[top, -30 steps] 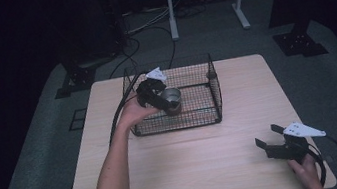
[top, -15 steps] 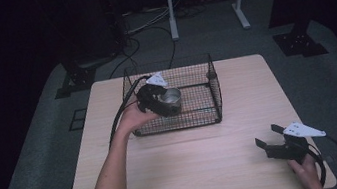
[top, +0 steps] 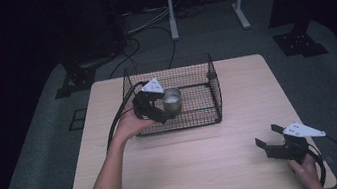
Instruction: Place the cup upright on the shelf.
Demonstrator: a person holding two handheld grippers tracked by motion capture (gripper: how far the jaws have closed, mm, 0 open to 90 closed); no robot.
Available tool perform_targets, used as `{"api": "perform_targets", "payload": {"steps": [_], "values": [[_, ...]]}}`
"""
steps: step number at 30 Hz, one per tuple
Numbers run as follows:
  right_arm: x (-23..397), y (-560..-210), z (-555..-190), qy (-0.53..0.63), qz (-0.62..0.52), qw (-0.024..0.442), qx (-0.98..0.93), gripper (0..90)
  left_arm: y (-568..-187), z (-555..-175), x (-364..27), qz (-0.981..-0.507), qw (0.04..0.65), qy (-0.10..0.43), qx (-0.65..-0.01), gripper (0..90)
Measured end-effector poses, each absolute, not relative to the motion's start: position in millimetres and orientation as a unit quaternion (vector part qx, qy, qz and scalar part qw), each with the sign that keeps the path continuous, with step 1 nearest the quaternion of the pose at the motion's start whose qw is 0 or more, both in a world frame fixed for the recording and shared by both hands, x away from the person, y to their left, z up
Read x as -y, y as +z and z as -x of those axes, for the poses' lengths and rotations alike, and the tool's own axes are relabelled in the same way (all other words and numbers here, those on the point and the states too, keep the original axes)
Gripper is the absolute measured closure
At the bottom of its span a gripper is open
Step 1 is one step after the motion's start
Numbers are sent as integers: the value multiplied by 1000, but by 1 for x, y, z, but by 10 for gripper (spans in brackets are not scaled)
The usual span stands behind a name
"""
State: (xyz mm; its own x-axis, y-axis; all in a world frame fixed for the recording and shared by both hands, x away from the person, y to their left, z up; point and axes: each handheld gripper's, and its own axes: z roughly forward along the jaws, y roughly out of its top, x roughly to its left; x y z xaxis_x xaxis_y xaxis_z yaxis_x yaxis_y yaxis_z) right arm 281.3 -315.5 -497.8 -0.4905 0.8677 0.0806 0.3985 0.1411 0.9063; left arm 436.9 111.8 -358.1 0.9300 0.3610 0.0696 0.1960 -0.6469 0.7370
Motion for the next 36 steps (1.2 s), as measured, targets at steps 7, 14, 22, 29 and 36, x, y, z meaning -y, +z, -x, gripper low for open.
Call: {"api": "perform_targets", "payload": {"steps": [7,14,22,29,36], "values": [[315,-498,-281,482,-442,244,-716,137,-359,-423,-123,-893,407,110,-155,75],[315,-498,-281,481,-444,245,-716,137,-364,-407,-135,-888,419,112,-156,75],[315,-498,-281,480,-445,245,-715,137,-369,-397,-143,-886,420,117,-159,75],[315,-498,-281,479,-445,247,-715,137,-371,-383,-155,-879,432,126,-159,75],[314,-498,-281,479,-445,248,-715,137,-376,-375,-162,-877,435,124,-162,75]]}}
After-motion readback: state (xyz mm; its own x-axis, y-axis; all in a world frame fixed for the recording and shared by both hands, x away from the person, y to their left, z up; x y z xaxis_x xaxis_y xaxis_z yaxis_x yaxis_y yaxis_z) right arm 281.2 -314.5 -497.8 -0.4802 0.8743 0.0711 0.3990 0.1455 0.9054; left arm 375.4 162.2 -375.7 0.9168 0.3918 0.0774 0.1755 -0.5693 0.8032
